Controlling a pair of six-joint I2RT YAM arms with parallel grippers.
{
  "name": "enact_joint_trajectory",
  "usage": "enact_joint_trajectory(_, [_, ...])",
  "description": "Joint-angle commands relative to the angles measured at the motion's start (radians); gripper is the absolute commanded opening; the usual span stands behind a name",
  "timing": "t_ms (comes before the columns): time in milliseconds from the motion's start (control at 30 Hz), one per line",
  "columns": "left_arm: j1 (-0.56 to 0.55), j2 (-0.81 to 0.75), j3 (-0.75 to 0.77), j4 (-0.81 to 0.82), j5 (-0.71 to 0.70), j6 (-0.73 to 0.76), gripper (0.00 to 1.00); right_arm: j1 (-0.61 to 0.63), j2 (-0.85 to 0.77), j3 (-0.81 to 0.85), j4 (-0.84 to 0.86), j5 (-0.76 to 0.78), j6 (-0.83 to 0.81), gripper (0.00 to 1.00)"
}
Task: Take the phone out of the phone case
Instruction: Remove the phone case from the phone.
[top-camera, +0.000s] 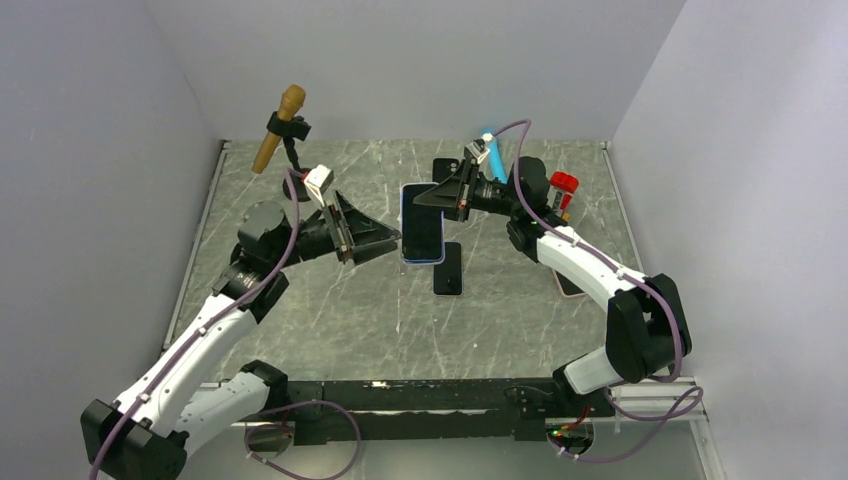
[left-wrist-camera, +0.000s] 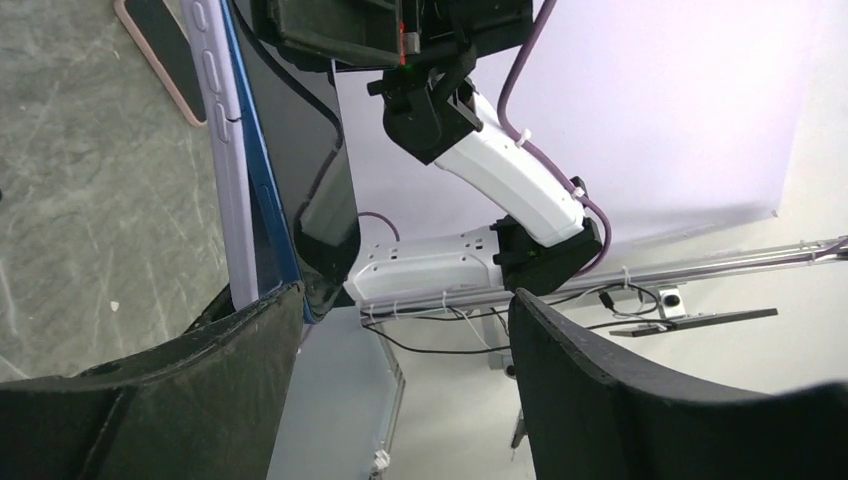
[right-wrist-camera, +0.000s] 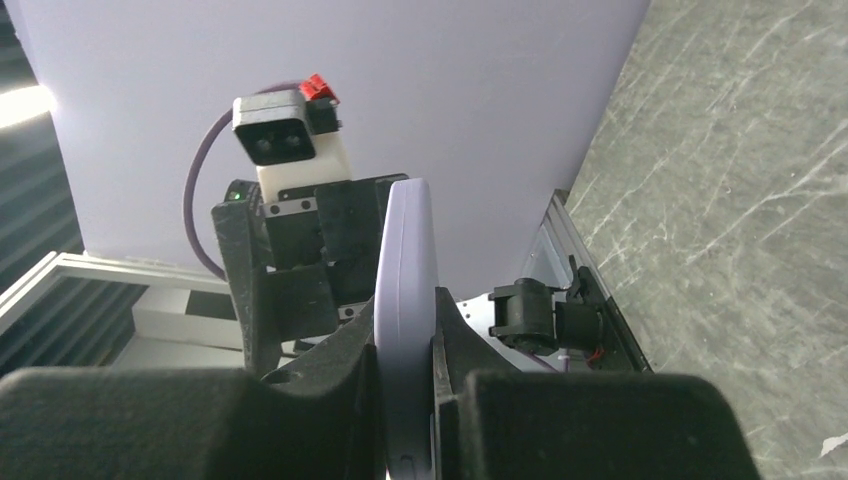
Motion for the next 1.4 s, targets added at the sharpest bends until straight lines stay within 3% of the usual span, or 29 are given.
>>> enact_joint_trajectory(0, [-0.023, 0.032, 0.000, 0.069, 0.032, -0.041, 0.77, -0.001, -0.053, 0.004, 0.123, 0.012, 0.049, 0.00])
enact_joint_trajectory(233, [-0.056, 0.083, 0.008, 0.082, 0.045, -0.058, 0.76, 0.000, -0.055, -0.002, 0.120, 0.010, 0.045, 0.00])
enact_joint_trajectory(467, [-0.075, 0.140, 0.000, 0.246, 0.094, -0.115, 0.69, 0.030, -0.036, 0.021, 0.082, 0.013, 0.000, 0.00])
enact_joint_trajectory(633, [-0.079, 0.185, -0.014, 0.352, 0.096, -0.178, 0.56, 0.088, -0.008, 0.033, 0.100, 0.000, -0.008, 0.00])
enact_joint_trajectory(833, [-0.078, 0.184, -0.098, 0.489, 0.012, -0.263, 0.29, 0.119, -0.025, -0.015, 0.138, -0.004, 0.008, 0.00])
enact_joint_trajectory(1067, [-0.078, 0.207, -0.117, 0.552, 0.018, -0.292, 0.08, 0.119, -0.056, -0.014, 0.065, -0.017, -0.045, 0.00])
enact_joint_trajectory(1200, [-0.076, 0.204, -0.092, 0.526, 0.018, -0.267, 0.02, 0.117, -0.067, -0.039, 0.124, -0.018, -0.007, 0.16])
enact_joint_trajectory(1367, [-0.071, 0.204, -0.087, 0.538, 0.015, -0.273, 0.00, 0.083, -0.101, -0.060, 0.150, -0.053, -0.004, 0.50])
